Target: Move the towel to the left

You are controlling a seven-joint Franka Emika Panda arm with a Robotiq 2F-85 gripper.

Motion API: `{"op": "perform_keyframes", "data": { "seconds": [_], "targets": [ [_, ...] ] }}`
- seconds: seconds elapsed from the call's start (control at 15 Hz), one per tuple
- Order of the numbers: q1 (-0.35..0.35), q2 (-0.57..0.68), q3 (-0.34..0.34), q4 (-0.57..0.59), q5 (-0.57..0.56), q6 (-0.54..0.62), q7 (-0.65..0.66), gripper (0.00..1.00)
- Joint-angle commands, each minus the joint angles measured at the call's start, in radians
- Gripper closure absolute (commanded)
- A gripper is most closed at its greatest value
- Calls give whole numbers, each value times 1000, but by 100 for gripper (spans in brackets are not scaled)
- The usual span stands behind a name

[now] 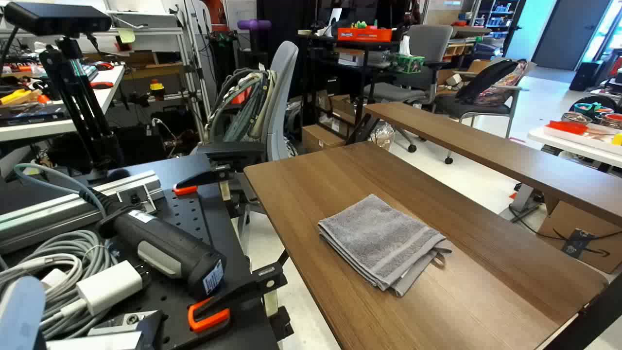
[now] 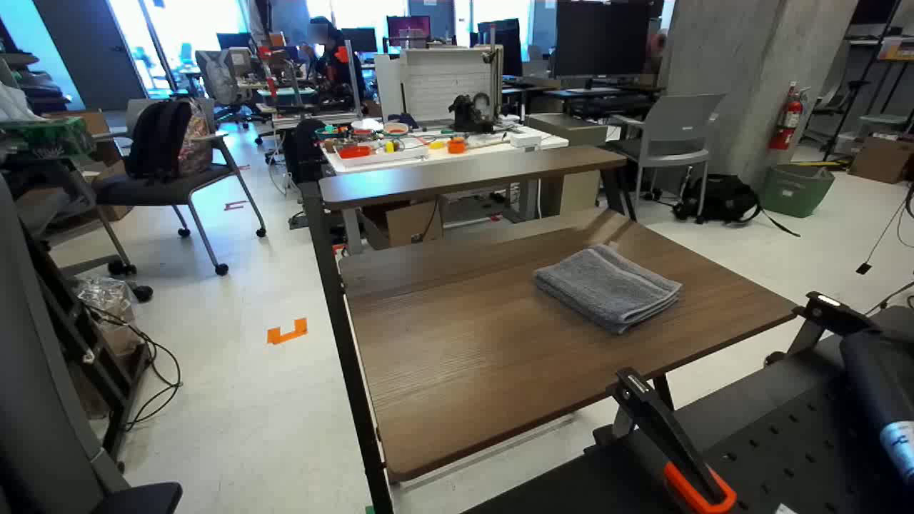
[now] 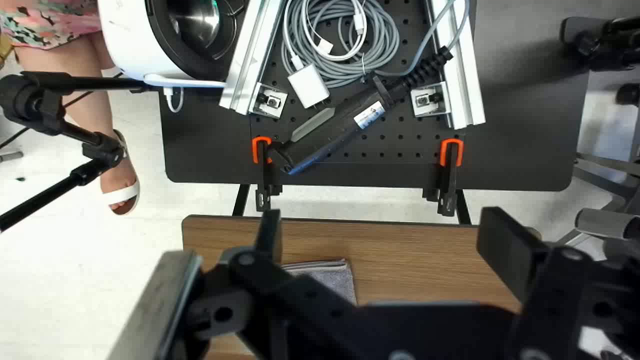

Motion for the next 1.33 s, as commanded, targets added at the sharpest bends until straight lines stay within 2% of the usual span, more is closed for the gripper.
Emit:
{"op": "perform_keyframes", "data": {
  "seconds": [0.0, 0.27, 0.6, 0.87, 1.07, 1.27],
  "targets": [
    [5, 1, -4, 2, -3, -2, 4, 0],
    [5, 1, -4, 2, -3, -2, 4, 0],
    [-1, 76, -19, 19, 31, 151, 28, 0],
    [-9, 215, -51, 57, 67, 317, 21, 0],
    [-17, 382, -96, 104, 95, 457, 5, 0],
    [-26, 560, -109, 173, 112, 574, 26, 0]
  ]
}}
